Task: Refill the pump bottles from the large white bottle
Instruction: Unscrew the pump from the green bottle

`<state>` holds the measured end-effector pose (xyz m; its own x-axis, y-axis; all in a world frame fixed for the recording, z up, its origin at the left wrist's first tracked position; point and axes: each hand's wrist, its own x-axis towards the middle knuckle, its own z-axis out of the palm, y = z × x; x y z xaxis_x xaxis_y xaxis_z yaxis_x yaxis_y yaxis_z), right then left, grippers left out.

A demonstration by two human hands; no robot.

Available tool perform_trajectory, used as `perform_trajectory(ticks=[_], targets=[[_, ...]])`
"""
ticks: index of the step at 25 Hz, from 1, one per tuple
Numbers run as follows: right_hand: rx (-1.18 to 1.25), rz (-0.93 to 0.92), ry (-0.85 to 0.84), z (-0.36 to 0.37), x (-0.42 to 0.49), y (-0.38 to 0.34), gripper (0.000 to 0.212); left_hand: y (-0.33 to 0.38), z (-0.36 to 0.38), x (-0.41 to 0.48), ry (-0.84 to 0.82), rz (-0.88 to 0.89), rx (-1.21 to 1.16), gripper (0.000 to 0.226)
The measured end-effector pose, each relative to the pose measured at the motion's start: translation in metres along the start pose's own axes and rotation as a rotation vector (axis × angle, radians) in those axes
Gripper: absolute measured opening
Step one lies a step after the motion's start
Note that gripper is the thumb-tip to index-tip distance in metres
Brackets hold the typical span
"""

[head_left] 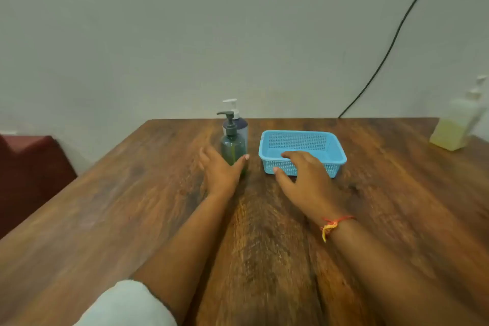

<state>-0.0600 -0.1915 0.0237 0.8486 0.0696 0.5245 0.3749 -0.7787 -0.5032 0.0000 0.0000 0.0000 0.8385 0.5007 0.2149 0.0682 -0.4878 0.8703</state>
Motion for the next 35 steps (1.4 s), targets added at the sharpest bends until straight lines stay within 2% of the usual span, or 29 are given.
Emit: perform_trajectory(ticks=[2,4,6,9,13,17,21,27,31,35], targets=[[0.062,0.007,-0.025,0.000,-0.005,-0.012,0.047,0.001,-0.005,0.000,-0.096,0.087,-0.029,0.111],[0.083,0.010,-0.070,0.001,-0.010,-0.021,0.049,0.005,-0.005,0.001,-0.163,0.120,-0.099,0.102],[0.112,0.031,-0.101,0.002,-0.010,-0.022,0.050,0.011,-0.006,-0.001,-0.154,0.157,-0.118,0.084],[0.202,0.099,-0.162,0.002,-0.016,-0.020,0.052,0.017,-0.013,-0.009,-0.115,0.165,-0.145,0.074],[0.341,0.201,-0.192,0.001,-0.029,-0.014,0.060,0.025,-0.028,-0.046,-0.304,0.205,-0.333,0.059],[0.505,0.199,-0.261,-0.010,-0.045,-0.005,0.075,0.028,-0.041,-0.085,-0.489,0.310,-0.369,0.062],[0.530,0.176,-0.275,-0.016,-0.061,0.006,0.082,0.025,-0.041,-0.116,-0.607,0.382,-0.278,0.064],[0.554,0.137,-0.213,-0.014,-0.074,0.015,0.078,0.023,-0.034,-0.132,-0.564,0.502,-0.320,0.046],[0.574,0.105,-0.244,-0.012,-0.075,0.014,0.081,0.028,-0.034,-0.129,-0.523,0.434,-0.502,0.039],[0.591,0.107,-0.266,-0.010,-0.073,0.014,0.084,0.033,-0.038,-0.127,-0.569,0.382,-0.602,0.036]])
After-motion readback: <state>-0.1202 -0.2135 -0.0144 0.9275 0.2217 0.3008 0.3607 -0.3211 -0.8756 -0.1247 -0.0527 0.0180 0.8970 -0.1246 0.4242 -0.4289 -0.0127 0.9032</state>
